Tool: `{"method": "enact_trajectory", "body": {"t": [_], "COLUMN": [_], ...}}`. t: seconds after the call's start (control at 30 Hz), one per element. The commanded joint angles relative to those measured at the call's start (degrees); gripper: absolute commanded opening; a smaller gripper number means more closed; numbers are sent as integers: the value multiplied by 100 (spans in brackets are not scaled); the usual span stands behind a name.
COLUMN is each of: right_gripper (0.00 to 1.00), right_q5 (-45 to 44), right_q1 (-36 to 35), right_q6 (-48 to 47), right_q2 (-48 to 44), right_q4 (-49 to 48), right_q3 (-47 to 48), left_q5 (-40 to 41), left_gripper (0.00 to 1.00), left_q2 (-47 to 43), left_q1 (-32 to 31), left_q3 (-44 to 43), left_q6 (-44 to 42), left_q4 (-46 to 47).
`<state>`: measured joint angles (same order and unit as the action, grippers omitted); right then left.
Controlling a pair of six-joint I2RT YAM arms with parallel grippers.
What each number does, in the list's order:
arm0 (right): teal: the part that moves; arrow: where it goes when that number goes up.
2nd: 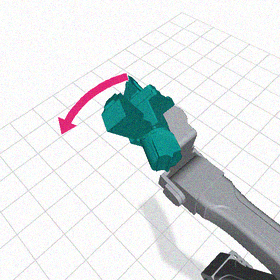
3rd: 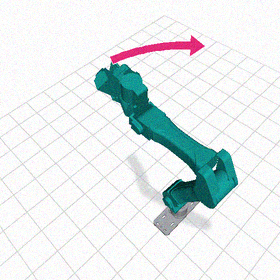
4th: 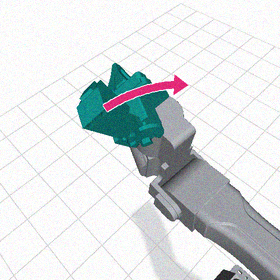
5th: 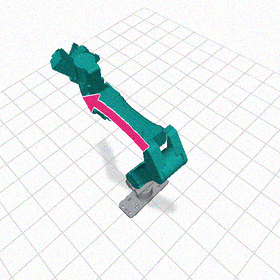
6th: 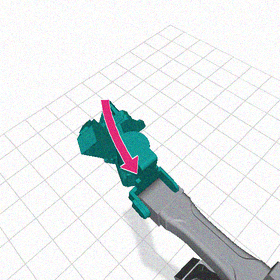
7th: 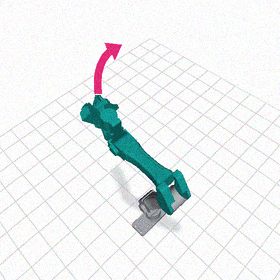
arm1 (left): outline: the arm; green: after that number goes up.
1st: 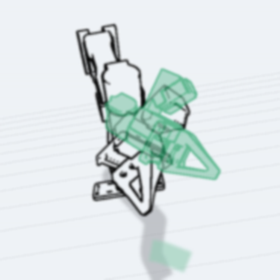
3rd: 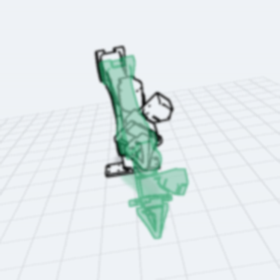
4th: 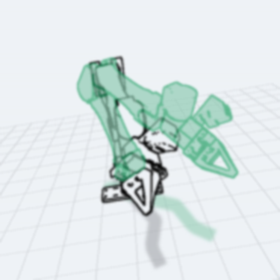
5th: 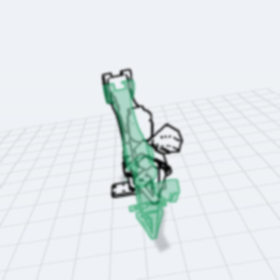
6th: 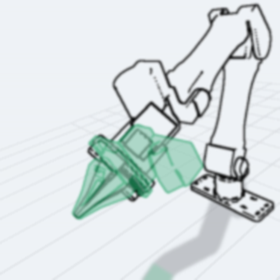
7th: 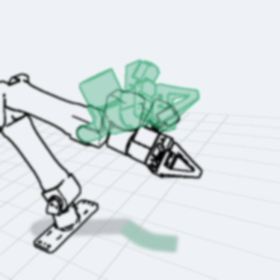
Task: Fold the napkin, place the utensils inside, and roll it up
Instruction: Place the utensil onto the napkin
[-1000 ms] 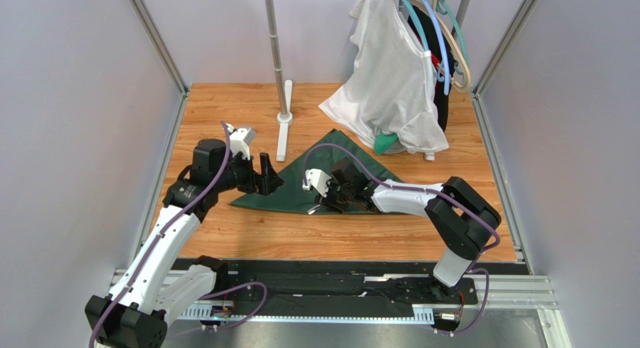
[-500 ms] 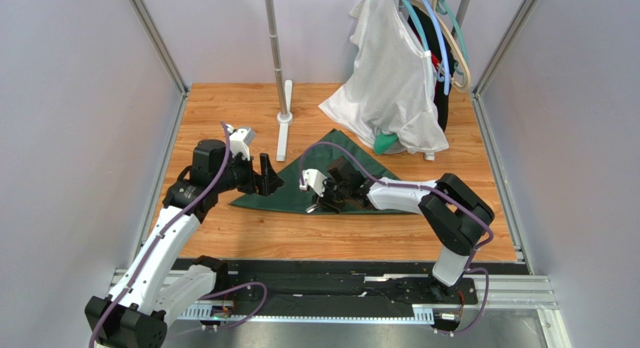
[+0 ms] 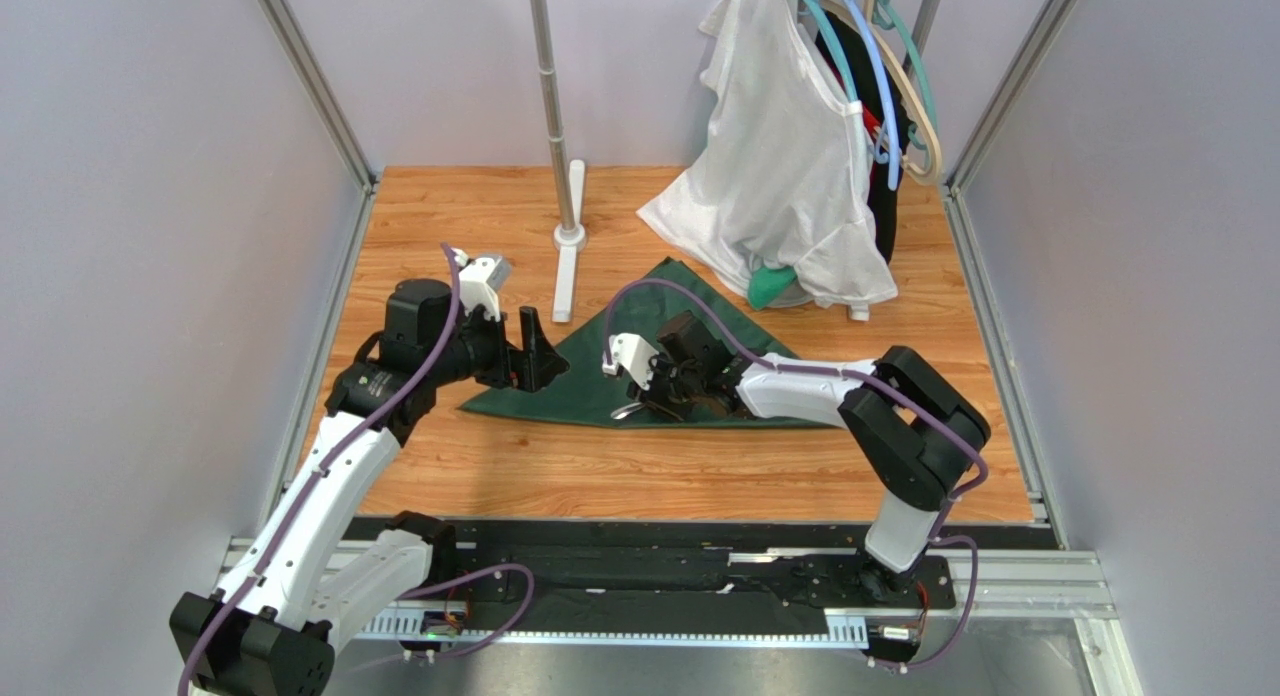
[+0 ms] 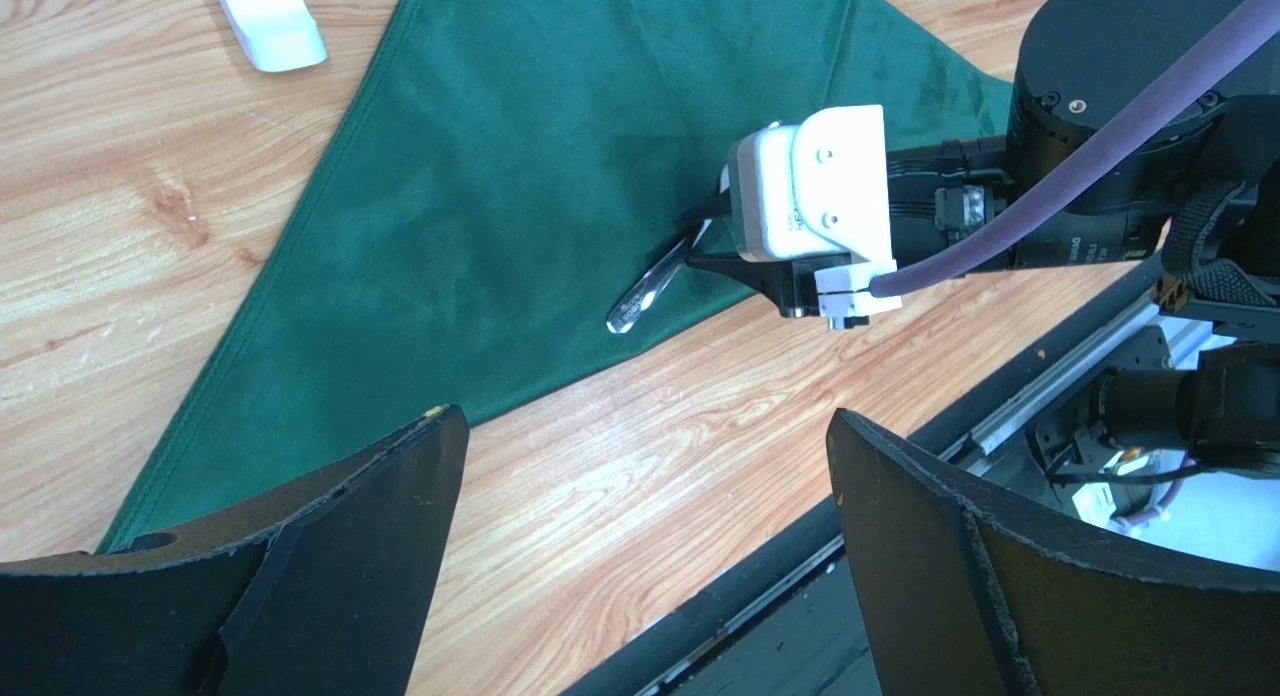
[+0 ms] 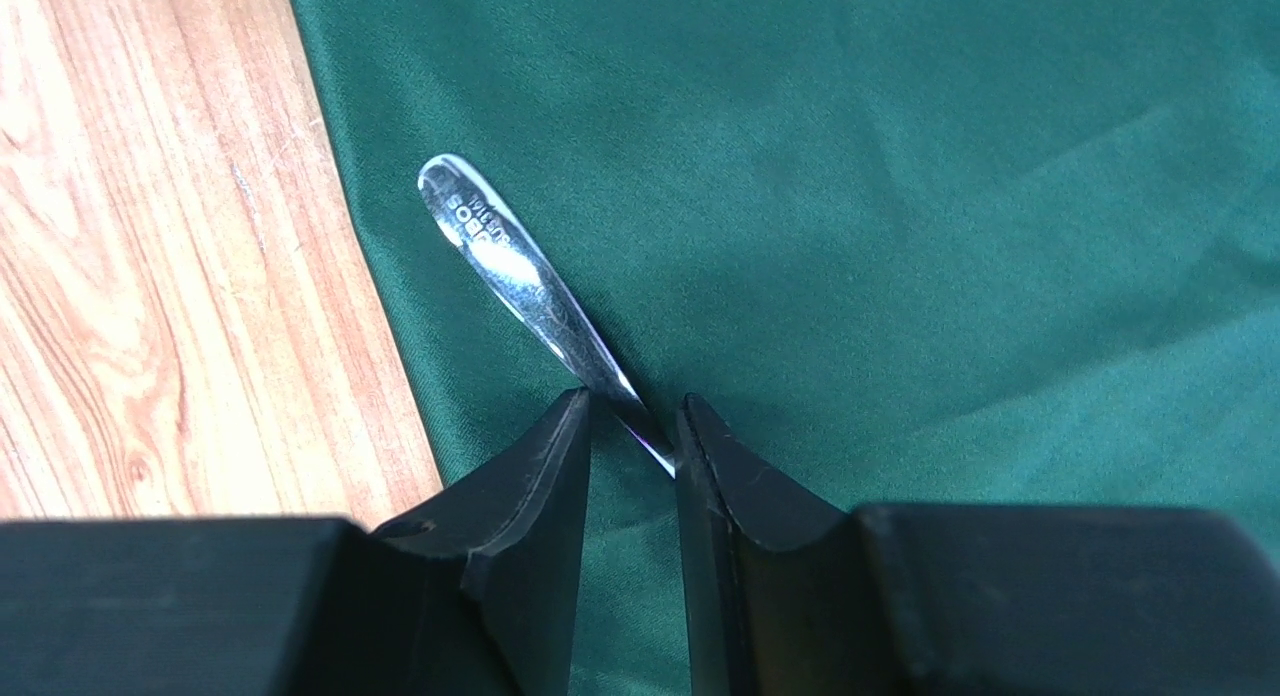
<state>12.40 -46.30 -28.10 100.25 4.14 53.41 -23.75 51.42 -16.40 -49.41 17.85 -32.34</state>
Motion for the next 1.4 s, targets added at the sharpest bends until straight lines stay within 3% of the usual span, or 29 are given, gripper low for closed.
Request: {"method": "enact_trajectory", "body": {"t": [0.0,0.23,0.47,0.73,0.97,1.17,1.37], "right_gripper": [29,19,20,28,30,30,32], "right_q5": [-133,-230,-545,-1536,-2663,-2910,-3252], "right_q1": [25,16,34,165,174,165,192], "right_q6": [217,375,682,2702,3872,4944,5367], "right_q2": [-356,-471,-576,-393,30,-224,-418], "right_q4": [69,359,175,86,833,1422,1546], "right_q3": [-49,-23,-77,591,1128,874,504], "left_q5": [-113,-104,-113,2,-33,-42,-130], "left_gripper": [99,99,99,99,99,99,99], "left_q2": [-88,-106,-150,-246,-238,-238,-194], "left_q1": [32,32,32,32,41,32,41], "left_q3": [28,36,54,72,80,72,80], "left_q6": [35,35,52,61,70,70,87], "left_q4": [131,131,131,122,122,131,166]}}
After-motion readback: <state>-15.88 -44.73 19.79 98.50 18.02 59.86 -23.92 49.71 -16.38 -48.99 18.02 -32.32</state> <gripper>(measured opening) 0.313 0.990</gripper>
